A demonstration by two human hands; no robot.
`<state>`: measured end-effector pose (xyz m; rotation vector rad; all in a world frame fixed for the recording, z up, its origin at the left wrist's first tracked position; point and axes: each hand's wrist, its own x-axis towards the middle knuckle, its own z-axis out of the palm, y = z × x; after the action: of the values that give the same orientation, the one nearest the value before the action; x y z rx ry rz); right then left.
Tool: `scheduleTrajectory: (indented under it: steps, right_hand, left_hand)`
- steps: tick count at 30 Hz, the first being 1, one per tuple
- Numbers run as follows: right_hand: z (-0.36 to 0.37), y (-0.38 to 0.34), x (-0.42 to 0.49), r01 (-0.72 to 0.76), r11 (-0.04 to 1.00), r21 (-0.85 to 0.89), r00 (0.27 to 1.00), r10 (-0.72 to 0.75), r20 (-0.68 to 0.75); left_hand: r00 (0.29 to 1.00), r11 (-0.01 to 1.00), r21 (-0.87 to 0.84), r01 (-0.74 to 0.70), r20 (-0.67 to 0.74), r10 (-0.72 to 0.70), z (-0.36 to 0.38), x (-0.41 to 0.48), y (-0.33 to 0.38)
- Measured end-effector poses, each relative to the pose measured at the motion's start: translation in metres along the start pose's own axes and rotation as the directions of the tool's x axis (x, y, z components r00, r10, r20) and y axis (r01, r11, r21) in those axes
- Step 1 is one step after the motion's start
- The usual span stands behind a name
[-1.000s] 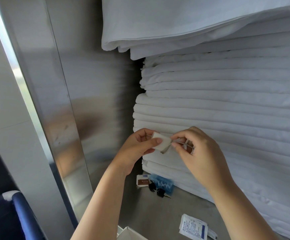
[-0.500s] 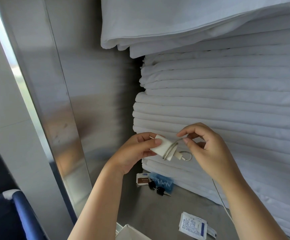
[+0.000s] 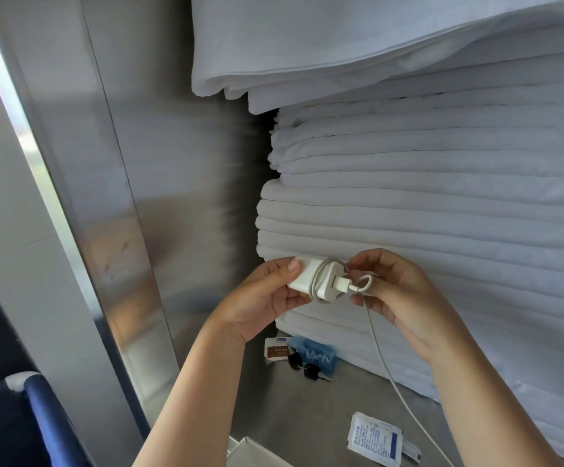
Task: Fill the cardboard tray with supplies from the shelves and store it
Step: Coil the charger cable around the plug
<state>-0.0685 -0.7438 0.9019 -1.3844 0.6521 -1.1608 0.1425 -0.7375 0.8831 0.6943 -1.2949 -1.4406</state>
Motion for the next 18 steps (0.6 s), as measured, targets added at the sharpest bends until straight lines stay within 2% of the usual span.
scheduleTrajectory:
  steps: [5, 9, 12, 18]
  right_hand:
    - [0.014, 0.011, 0.0, -0.122, 0.989, 0.081, 0.992, 0.12, 0.026]
    - [0.023, 0.02, 0.001, -0.201, 0.978, 0.044, 0.979, 0.202, -0.004]
    - [0.028, 0.024, 0.0, -0.229, 0.973, -0.038, 0.973, 0.229, -0.002]
    - [0.035, 0.03, -0.003, -0.255, 0.913, -0.317, 0.959, 0.281, 0.039]
  left_hand:
    - [0.999, 0.994, -0.096, -0.046, 0.012, 0.048, -0.003, 0.0, 0.0]
    - [0.991, 0.966, -0.235, -0.107, -0.103, 0.085, -0.007, 0.002, 0.001]
    - [0.974, 0.943, -0.299, -0.145, -0.212, 0.082, -0.008, 0.003, 0.001]
    - [0.898, 0.909, -0.334, -0.248, -0.432, 0.087, -0.008, 0.005, 0.005]
